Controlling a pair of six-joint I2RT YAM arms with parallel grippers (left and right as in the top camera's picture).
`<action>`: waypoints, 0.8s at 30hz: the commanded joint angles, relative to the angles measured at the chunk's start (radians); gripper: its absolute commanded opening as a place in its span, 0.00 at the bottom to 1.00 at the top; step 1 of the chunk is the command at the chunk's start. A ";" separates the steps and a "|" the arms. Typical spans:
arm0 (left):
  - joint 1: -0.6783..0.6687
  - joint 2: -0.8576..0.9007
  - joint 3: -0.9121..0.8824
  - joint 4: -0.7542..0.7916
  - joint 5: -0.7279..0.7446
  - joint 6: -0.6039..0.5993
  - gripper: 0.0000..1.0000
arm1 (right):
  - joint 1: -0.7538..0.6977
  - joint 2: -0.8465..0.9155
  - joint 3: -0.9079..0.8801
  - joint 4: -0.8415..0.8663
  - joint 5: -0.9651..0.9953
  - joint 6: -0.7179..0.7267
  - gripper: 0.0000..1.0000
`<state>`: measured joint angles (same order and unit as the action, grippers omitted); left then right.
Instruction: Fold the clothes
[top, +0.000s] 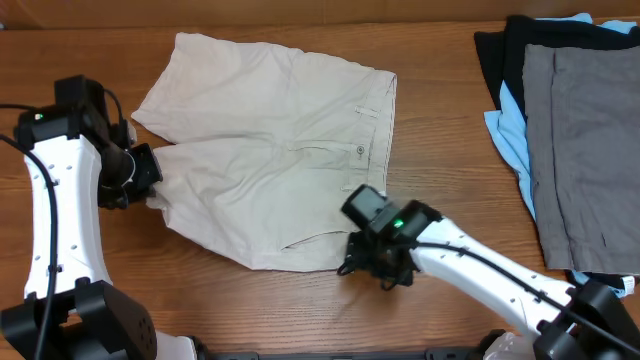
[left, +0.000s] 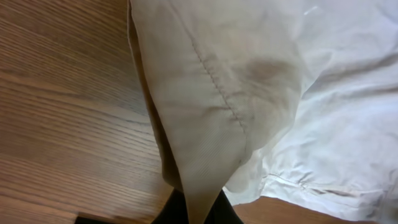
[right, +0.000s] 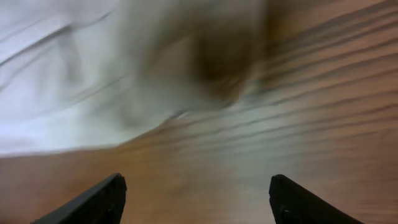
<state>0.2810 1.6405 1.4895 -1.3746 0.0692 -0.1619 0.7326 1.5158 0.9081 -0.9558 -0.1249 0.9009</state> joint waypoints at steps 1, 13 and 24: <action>-0.006 -0.019 -0.037 0.016 -0.010 -0.028 0.04 | -0.066 -0.015 -0.034 0.030 0.020 -0.047 0.77; -0.006 -0.019 -0.080 0.041 -0.028 -0.045 0.04 | -0.128 0.043 -0.044 0.148 -0.002 -0.072 0.69; -0.006 -0.019 -0.080 0.044 -0.053 -0.044 0.04 | -0.128 0.071 -0.044 0.168 0.012 -0.095 0.30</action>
<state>0.2810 1.6405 1.4128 -1.3251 0.0391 -0.1883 0.6064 1.5829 0.8711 -0.7879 -0.1249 0.8089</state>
